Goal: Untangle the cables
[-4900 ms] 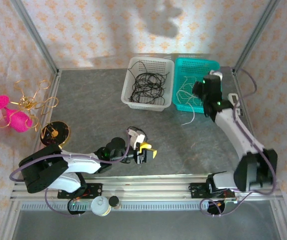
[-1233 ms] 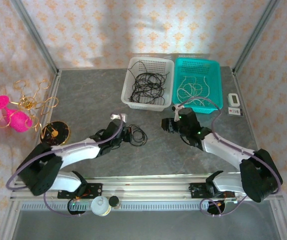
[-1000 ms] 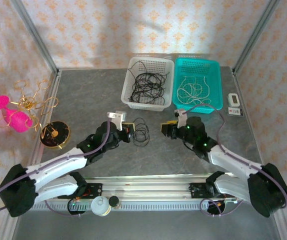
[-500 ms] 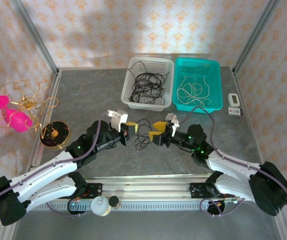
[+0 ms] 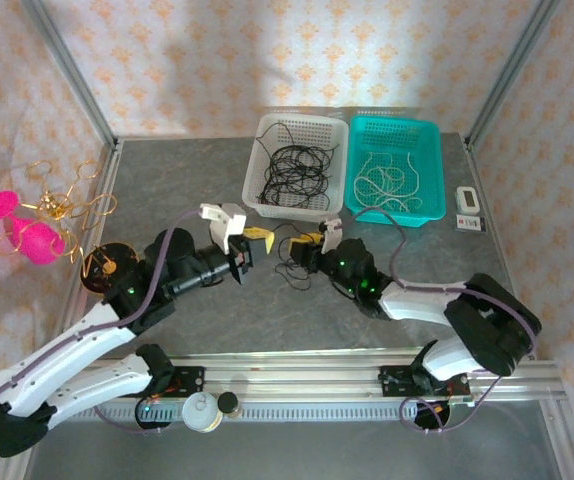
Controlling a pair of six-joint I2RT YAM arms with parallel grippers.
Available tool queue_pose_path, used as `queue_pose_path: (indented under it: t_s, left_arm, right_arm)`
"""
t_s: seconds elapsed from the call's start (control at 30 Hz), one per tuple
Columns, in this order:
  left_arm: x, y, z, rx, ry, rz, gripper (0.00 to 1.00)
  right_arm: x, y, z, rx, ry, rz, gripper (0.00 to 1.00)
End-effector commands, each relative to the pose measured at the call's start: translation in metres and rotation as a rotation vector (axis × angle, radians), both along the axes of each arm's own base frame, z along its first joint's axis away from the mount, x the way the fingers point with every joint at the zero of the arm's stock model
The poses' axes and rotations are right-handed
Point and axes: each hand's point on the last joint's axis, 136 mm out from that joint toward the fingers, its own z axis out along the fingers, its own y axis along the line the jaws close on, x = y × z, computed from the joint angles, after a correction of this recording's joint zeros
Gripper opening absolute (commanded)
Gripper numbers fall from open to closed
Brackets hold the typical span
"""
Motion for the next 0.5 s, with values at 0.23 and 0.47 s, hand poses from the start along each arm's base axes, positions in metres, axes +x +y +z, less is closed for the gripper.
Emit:
queue_pose_path:
  t_s: [0.23,0.47]
  left_arm:
    - [-0.003,0.017,0.053,-0.056,-0.099,0.061,0.0]
    - [0.005,0.019,0.059,-0.023,-0.107,0.102,0.0]
  right_arm:
    - [-0.003,-0.045,-0.073,-0.094,0.119,-0.199,0.39]
    - [-0.007,-0.068,-0.057,-0.162,0.065,-0.251,0.46]
